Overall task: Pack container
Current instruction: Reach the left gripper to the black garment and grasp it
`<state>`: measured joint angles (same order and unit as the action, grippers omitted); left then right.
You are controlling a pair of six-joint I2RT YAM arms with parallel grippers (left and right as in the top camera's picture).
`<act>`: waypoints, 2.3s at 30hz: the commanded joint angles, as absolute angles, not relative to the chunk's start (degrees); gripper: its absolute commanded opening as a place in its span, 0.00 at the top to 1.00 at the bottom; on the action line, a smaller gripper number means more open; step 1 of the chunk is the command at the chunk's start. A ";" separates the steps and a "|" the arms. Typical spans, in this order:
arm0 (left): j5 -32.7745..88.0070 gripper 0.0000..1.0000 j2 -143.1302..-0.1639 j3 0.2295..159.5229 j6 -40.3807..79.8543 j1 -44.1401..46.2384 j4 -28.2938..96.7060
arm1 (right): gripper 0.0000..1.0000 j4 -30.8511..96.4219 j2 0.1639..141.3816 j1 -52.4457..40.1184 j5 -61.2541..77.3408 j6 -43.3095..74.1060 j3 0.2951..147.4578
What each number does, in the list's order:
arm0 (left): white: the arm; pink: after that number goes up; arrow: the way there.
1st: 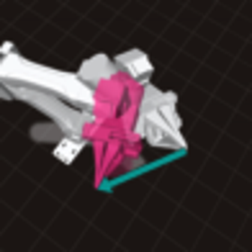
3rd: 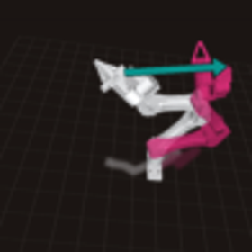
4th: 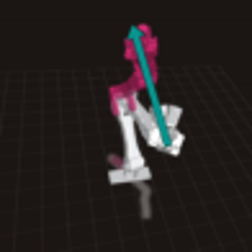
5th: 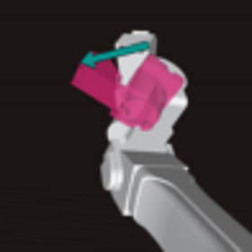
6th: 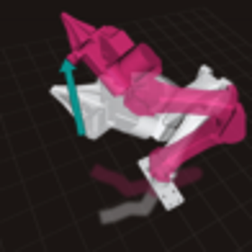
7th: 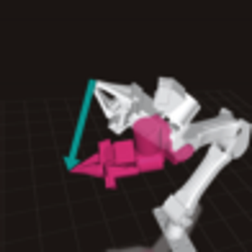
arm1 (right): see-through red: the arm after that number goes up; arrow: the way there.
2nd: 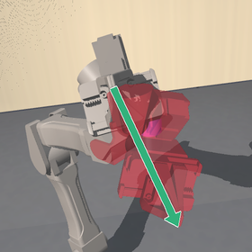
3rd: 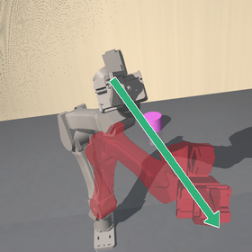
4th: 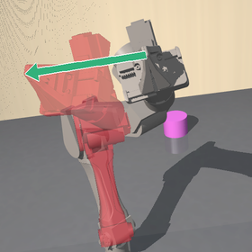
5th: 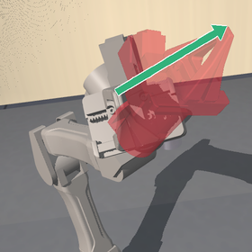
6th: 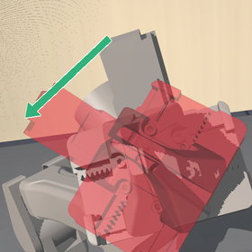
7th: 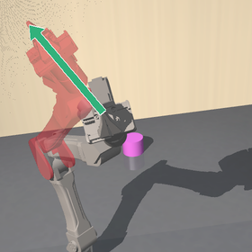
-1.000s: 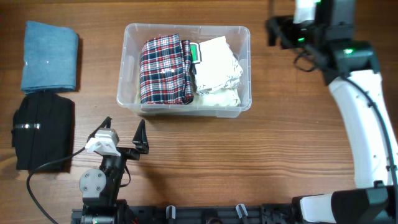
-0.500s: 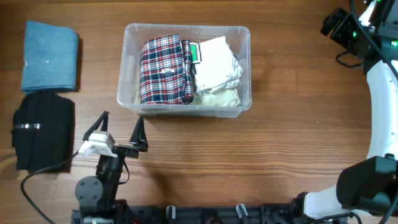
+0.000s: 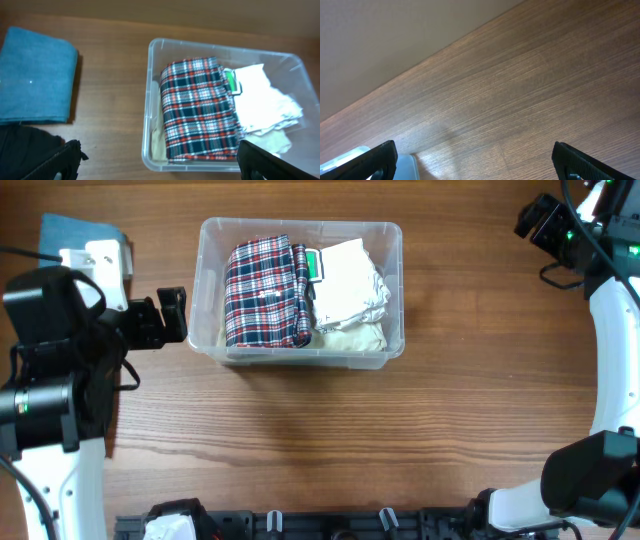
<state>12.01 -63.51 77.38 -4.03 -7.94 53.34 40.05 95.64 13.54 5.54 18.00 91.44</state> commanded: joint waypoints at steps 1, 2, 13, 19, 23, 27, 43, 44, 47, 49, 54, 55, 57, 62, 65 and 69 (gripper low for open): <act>2.22 0.00 -67.59 78.61 -6.24 -8.27 55.44 | 0.00 39.92 95.92 13.41 6.04 18.59 91.81; -1.43 0.00 -68.55 78.61 -4.03 -8.27 56.40 | 0.00 39.92 95.92 13.41 6.04 18.59 91.79; -24.14 0.00 -88.84 76.49 15.49 -10.09 74.78 | 0.00 39.92 95.92 13.41 6.04 18.59 91.81; -30.76 0.00 -89.23 66.46 15.44 -14.24 63.83 | 0.00 39.92 95.92 13.41 6.04 18.59 91.79; -32.97 0.00 -92.71 61.41 11.94 -14.96 52.84 | 0.00 39.92 95.92 13.41 6.04 18.59 91.79; -40.36 0.00 -101.60 61.30 9.17 -14.96 48.66 | 0.00 39.92 95.92 13.41 6.04 18.61 91.79; -50.63 0.65 -118.04 61.30 9.45 -18.00 38.59 | 0.00 39.92 95.92 13.41 6.04 18.57 91.81; -50.63 0.77 -118.04 61.30 9.45 -17.85 38.04 | 0.00 39.92 95.92 13.41 6.04 18.59 91.81; -48.21 0.90 -118.04 61.30 9.45 -17.85 38.11 | 0.00 39.92 95.92 13.41 6.04 18.59 91.81; -45.06 0.96 -118.02 61.32 9.43 -17.78 38.37 | 0.00 39.92 95.92 13.41 6.04 18.59 91.79; -34.87 0.96 -117.71 71.09 14.50 -17.74 51.83 | 0.00 39.92 95.92 13.41 6.04 18.57 91.79; -31.31 0.96 -117.49 74.74 14.63 -17.74 55.51 | 0.00 39.92 95.92 13.41 6.04 18.61 91.81; -25.76 0.96 -117.21 80.55 14.61 -17.74 61.04 | 0.00 39.92 95.92 13.41 6.04 18.61 91.81; -13.72 0.96 -113.89 99.15 13.13 -17.74 78.59 | 0.00 39.92 95.92 13.41 6.04 18.59 91.79; -0.99 0.96 -109.06 104.77 7.79 -17.74 81.36 | 0.00 39.92 95.92 13.41 6.04 18.59 91.79; 16.95 0.96 -99.00 108.79 3.16 -17.74 81.43 | 0.00 39.92 95.92 13.41 6.04 18.61 91.81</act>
